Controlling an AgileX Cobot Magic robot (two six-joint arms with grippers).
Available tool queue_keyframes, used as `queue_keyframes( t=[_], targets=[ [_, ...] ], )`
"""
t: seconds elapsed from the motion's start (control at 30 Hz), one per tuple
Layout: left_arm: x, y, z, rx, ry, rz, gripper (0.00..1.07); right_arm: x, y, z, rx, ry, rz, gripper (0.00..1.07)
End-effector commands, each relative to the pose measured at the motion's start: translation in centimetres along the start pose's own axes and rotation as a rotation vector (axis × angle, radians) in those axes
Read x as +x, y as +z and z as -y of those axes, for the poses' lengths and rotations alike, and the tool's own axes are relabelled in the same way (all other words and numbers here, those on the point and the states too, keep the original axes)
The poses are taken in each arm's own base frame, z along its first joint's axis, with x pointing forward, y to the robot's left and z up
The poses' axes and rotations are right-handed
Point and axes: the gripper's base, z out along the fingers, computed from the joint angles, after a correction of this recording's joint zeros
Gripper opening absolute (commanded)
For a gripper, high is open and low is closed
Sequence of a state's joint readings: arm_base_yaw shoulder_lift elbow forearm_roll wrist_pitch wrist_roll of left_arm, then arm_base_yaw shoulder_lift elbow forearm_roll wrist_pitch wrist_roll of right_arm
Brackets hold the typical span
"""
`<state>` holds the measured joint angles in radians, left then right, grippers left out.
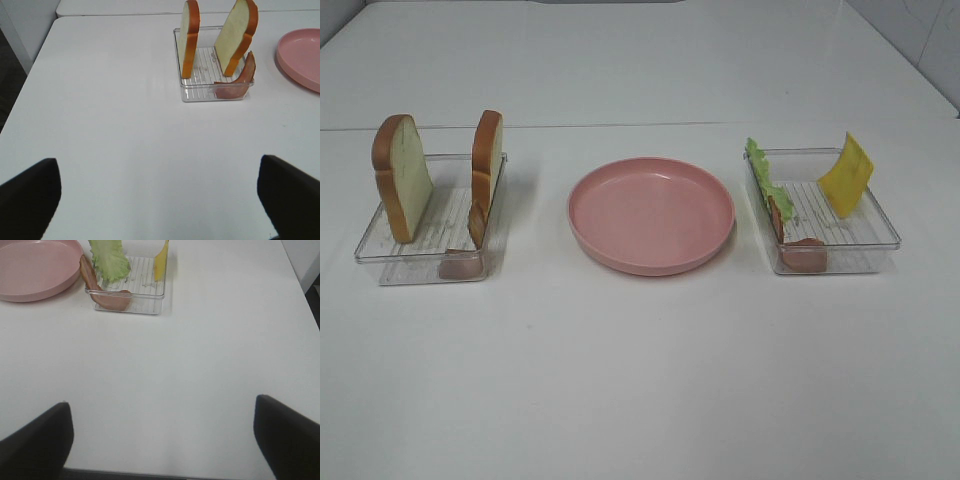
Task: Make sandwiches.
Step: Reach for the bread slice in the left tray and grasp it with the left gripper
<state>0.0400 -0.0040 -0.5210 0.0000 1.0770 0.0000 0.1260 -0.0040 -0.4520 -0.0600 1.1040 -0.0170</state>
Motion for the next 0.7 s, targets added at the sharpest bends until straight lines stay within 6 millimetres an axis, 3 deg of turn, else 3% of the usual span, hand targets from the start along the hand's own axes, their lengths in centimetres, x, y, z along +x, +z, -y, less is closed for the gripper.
queue_keyframes(
  t=[0.03, 0.33, 0.5, 0.63, 0.67, 0.7],
  targets=[
    [0.0, -0.1, 0.0, 0.012, -0.005, 0.011, 1.01, 0.2, -0.3, 0.0, 0.005, -0.006, 0.037, 0.94],
    [-0.7, -0.3, 0.0, 0.007, -0.003, 0.041, 1.01, 0.2, -0.3, 0.0, 0.005, -0.006, 0.037, 0.94],
    [-3.6, -0.1, 0.0, 0.007, -0.003, 0.046, 1.01, 0.2, -0.3, 0.0, 0.005, -0.006, 0.037, 0.94],
    [-7.1, 1.9, 0.0, 0.007, -0.007, -0.028, 1.01, 0.2, -0.3, 0.0, 0.005, -0.006, 0.037, 0.94],
    [-7.1, 1.9, 0.0, 0.007, -0.007, -0.028, 1.01, 0.2, -0.3, 0.0, 0.005, -0.006, 0.037, 0.94],
    [-8.6, 2.7, 0.1, 0.015, -0.013, -0.054, 1.01, 0.2, -0.3, 0.0, 0.005, -0.006, 0.037, 0.94]
  ],
)
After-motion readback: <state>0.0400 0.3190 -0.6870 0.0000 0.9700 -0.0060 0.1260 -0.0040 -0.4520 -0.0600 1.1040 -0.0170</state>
